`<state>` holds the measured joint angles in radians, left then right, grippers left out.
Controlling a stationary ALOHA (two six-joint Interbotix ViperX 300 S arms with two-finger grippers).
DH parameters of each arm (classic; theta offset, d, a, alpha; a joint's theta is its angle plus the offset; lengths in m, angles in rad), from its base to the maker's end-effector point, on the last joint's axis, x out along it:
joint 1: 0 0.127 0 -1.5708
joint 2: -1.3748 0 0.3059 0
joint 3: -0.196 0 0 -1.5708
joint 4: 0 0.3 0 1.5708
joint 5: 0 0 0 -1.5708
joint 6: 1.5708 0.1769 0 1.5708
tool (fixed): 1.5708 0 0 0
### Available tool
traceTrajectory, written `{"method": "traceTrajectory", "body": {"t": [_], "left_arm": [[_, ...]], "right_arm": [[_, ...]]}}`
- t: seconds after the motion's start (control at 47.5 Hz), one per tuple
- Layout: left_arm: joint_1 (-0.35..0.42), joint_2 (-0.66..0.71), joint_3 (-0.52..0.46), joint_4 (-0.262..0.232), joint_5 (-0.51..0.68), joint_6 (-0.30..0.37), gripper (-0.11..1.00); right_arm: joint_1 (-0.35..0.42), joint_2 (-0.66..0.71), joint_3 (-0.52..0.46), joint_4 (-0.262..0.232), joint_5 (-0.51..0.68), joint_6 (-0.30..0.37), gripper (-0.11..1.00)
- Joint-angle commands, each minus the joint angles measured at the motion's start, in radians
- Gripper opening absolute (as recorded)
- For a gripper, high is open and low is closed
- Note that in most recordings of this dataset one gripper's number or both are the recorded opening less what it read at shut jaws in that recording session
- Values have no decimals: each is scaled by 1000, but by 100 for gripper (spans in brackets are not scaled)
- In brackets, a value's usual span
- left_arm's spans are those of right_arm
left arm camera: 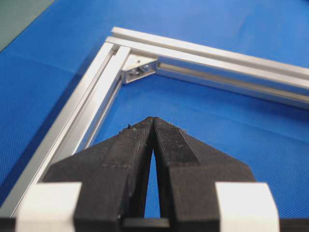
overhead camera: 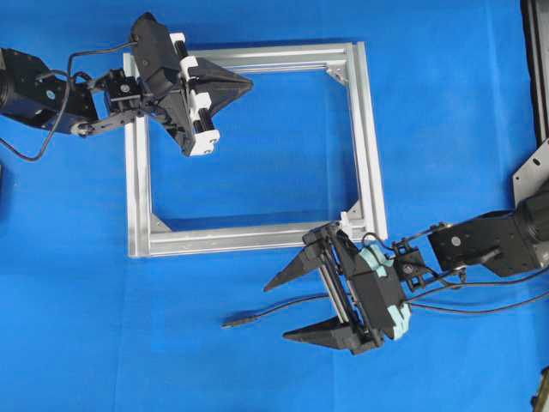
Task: Insert the wire through the string loop located on the right side.
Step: 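Lower the open right gripper over the black USB cable near its plug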
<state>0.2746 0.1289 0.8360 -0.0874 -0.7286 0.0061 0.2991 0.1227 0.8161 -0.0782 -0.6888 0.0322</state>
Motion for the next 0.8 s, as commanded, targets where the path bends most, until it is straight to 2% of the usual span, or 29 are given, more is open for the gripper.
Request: {"method": "traceTrajectory", "body": {"t": [0.0,0.084,0.463,0.778], "left_arm": [[0,-26,-6,3,-5,2,0],[0,-26,-6,3,-5,2,0],[0,-26,-5,3,-5,2,0],[0,-28,5,3,-5,0,0]], "right_arm": [[6,-17,-21,15,-6,2,83],[8,6,-26,31,-11,2,84],[49,158,-81,161,-14,3,85],[55,238,-118,207,-5,3,85]]}}
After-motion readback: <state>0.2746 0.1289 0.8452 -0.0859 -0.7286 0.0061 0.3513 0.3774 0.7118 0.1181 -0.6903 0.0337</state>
